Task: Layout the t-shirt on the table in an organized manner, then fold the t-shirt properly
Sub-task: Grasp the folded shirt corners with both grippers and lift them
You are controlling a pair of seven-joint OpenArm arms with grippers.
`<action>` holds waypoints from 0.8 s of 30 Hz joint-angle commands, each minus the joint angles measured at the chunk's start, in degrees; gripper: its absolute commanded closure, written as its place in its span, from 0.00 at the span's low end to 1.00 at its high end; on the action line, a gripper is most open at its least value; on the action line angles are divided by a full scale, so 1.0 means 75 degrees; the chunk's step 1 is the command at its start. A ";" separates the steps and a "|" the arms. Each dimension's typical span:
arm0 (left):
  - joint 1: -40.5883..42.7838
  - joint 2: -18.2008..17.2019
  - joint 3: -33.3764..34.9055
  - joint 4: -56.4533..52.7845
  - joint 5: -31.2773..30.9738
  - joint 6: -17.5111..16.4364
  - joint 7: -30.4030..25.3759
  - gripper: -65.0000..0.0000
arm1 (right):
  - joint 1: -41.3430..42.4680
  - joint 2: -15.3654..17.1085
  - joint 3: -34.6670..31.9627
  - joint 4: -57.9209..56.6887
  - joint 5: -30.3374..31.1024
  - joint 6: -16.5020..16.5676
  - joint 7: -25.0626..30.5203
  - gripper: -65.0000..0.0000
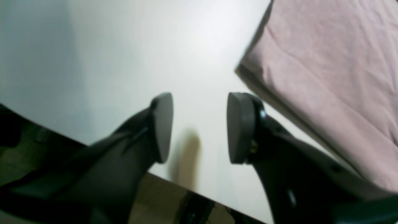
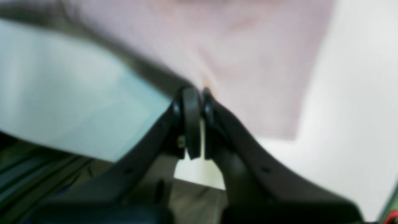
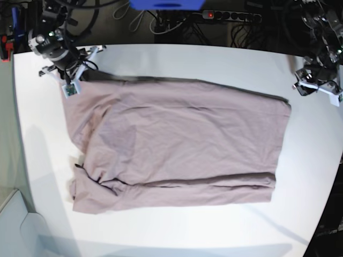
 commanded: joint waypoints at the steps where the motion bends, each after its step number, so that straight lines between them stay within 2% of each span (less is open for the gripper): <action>1: -0.0021 -0.0122 -0.0067 0.0115 -0.0041 -0.0030 -0.0131 0.57 | 0.0148 0.0034 0.0013 0.0417 0.0097 -0.0030 0.0187 1.00; 6: -0.0009 -0.0134 -0.0067 0.0115 -0.0041 -0.0030 -0.0131 0.57 | 0.0898 0.0081 0.0013 0.0804 0.0109 -0.0030 0.0187 1.00; 8: 0.0038 -0.0145 -0.0067 0.0115 -0.0041 -0.0030 -0.0131 0.57 | 0.1331 0.0221 0.0013 0.0792 0.0109 -0.0030 0.0176 1.00; 13: 0.0073 -0.0145 -0.0067 0.0127 -0.0041 -0.0030 -0.0084 0.57 | 0.2574 0.0210 -0.0069 0.0734 0.0109 -0.0030 0.0129 1.00; 19: 0.0155 -0.0087 -0.0020 0.0197 -0.0099 -0.0030 -0.0049 0.57 | 0.3652 0.0221 -0.0925 -0.0309 0.0085 -0.0030 0.0117 1.00; 24: 0.0307 0.0218 0.0273 0.0502 -0.0111 -0.0030 -0.0049 0.56 | 0.3805 0.0221 -0.1324 -0.1130 0.0085 -0.0030 0.0176 1.00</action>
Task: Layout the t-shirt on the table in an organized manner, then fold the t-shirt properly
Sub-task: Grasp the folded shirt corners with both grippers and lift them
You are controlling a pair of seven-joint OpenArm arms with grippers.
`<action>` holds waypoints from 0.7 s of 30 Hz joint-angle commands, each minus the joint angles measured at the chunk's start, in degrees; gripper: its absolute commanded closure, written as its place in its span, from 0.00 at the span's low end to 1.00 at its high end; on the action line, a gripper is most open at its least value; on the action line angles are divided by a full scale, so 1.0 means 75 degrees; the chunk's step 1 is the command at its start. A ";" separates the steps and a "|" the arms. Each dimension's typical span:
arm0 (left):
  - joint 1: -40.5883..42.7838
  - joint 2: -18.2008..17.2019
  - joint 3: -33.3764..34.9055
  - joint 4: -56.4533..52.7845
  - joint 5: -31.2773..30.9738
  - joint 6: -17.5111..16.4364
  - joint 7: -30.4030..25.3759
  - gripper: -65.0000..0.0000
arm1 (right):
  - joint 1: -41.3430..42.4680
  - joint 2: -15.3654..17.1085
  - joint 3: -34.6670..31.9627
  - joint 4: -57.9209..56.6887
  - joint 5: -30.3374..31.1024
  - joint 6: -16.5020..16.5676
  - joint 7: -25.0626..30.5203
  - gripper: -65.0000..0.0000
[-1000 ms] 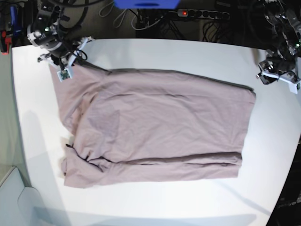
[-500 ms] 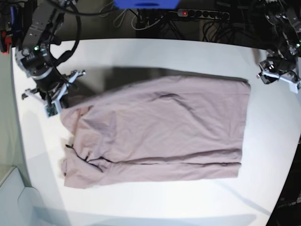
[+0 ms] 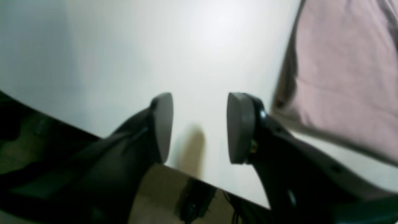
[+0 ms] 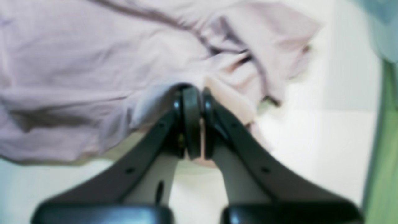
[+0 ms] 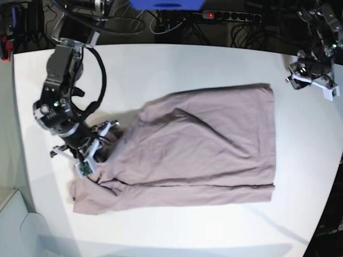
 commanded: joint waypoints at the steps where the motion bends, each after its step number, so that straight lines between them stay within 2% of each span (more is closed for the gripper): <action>1: -0.0048 -0.0009 0.0155 0.0278 -0.0108 -0.0032 -0.0113 0.56 | 0.0171 0.0009 -0.0112 0.0064 0.0135 -0.0027 0.0228 1.00; 4: -0.0025 0.0155 0.0776 0.0618 -0.0014 0.0026 -0.0101 0.56 | 0.0135 -0.0003 -0.0311 0.0006 0.0135 -0.0027 0.0228 1.00; 9: 0.0116 0.0214 0.1221 0.0629 -0.0026 0.0038 -0.0054 0.56 | 0.0124 0.0020 -0.0358 -0.0006 0.0135 -0.0027 0.0228 1.00; 13: 0.0139 0.0331 0.1139 0.0629 0.0079 0.0038 -0.0089 0.56 | 0.0065 0.0032 -0.0311 -0.0006 0.0135 -0.0027 0.0205 1.00; 21: -0.0212 0.0518 0.1057 0.0547 0.1064 0.0014 -0.0113 0.56 | -0.0087 0.0114 -0.0346 -0.0018 0.0135 -0.0027 0.0228 1.00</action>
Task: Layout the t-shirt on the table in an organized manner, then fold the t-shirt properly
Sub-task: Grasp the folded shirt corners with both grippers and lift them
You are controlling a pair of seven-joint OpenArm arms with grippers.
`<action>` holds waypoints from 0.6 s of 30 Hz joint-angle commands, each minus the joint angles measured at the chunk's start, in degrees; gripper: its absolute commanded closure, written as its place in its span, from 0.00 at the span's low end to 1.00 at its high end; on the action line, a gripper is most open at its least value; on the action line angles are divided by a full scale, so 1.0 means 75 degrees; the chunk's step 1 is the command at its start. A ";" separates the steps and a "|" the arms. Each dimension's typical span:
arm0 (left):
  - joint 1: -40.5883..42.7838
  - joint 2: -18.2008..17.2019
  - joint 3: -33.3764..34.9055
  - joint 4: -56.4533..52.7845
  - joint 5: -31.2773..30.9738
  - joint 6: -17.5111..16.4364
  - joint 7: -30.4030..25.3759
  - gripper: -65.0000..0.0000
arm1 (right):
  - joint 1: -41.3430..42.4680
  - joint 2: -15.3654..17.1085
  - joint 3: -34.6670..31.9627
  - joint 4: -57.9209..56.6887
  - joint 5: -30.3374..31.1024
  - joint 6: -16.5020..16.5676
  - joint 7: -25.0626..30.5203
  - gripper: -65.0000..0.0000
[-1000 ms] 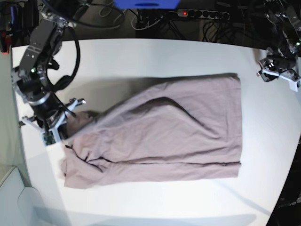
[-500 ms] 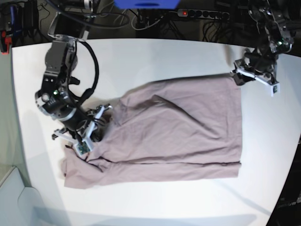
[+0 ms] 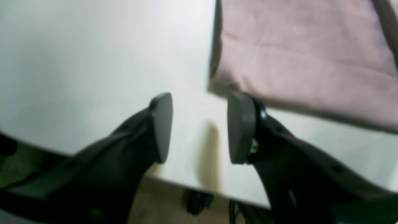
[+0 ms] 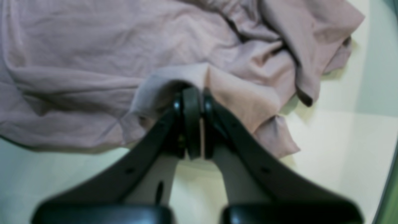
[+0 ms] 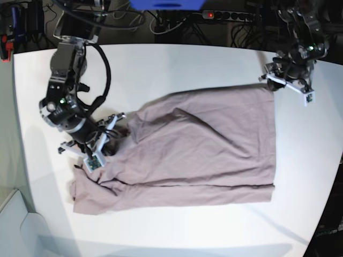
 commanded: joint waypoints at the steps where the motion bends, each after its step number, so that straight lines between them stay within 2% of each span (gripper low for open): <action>1: -0.0113 -0.0079 -0.0030 -0.0030 -0.0011 -0.0023 -0.0119 0.56 | 0.0131 0.0033 0.0006 0.0119 0.0076 -0.0027 0.0158 1.00; 13: -0.1133 -0.0091 0.0017 -0.1402 0.0012 -0.0047 -0.0119 0.56 | 0.0002 0.0044 0.0042 0.0131 0.0065 -0.0027 0.0158 1.00; 18: -0.1180 -0.0149 0.0662 -0.1754 0.0012 -0.0047 -0.0119 0.57 | -0.0009 0.0161 0.0018 0.0131 0.0065 -0.0027 0.0158 1.00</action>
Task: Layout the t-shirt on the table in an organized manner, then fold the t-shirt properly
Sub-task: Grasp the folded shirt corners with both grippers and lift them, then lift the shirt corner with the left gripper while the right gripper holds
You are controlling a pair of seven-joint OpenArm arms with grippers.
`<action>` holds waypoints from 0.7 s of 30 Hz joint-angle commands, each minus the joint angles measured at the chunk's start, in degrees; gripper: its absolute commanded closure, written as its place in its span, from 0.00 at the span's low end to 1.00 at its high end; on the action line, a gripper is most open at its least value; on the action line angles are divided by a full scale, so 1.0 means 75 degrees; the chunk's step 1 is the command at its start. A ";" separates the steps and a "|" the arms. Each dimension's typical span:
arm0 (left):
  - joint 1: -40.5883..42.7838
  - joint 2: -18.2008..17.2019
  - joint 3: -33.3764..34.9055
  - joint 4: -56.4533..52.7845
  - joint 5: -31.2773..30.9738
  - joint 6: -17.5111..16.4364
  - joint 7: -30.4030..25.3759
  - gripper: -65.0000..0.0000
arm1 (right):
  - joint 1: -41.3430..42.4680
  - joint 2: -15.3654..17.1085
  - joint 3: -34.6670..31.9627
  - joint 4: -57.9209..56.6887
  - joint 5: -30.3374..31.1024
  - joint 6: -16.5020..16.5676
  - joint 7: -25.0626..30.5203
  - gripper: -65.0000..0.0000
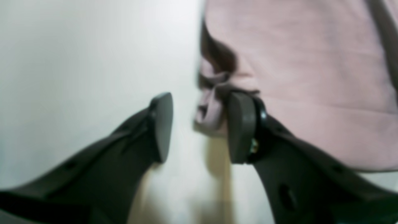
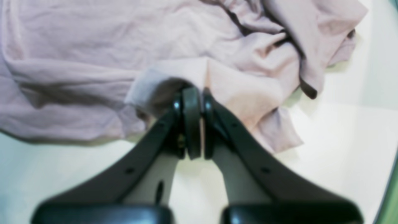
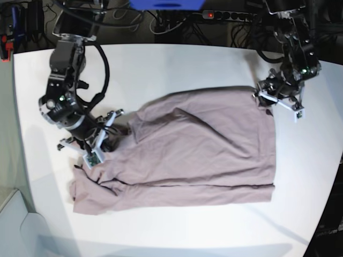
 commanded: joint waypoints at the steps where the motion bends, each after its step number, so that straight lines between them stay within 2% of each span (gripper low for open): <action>1: 0.0038 -0.0004 0.0094 -0.0008 -0.0040 -0.0018 0.0196 0.57 | 0.0133 0.0077 0.0007 0.0128 0.0065 -0.0030 0.0158 1.00; 3: 0.0038 -0.0004 0.0258 -0.0078 -0.0040 -0.0018 0.0196 0.58 | 0.0133 0.0089 0.0030 0.0116 0.0065 -0.0030 0.0158 1.00; 5: 0.0026 -0.0004 0.0364 -0.0114 -0.0040 -0.0018 0.0196 0.65 | 0.0133 0.0101 0.0030 0.0128 0.0065 -0.0030 0.0158 1.00; 10: 0.0038 -0.0004 0.0364 -0.0031 -0.0040 -0.0018 0.0196 0.97 | 0.0133 0.0194 0.0030 0.0128 0.0065 -0.0030 0.0158 1.00; 11: 0.0038 -0.0004 0.0364 0.0004 -0.0040 -0.0018 0.0219 1.00 | 0.0133 0.0194 0.0030 0.0128 0.0065 -0.0030 0.0158 1.00; 16: 0.0085 -0.0121 0.0364 0.0531 -0.0122 -0.0018 0.0290 1.00 | 0.0133 0.0194 0.0030 0.0128 0.0065 -0.0030 0.0158 1.00; 18: 0.0120 -0.0109 0.0305 0.1258 -0.0122 -0.0018 0.0325 1.00 | 0.0133 0.0194 0.0030 0.0128 0.0065 -0.0030 0.0158 1.00; 21: 0.0143 -0.0086 0.0258 0.2313 -0.0333 -0.0018 0.0817 1.00 | 0.0145 0.0206 0.0030 0.0140 0.0065 -0.0030 0.0158 1.00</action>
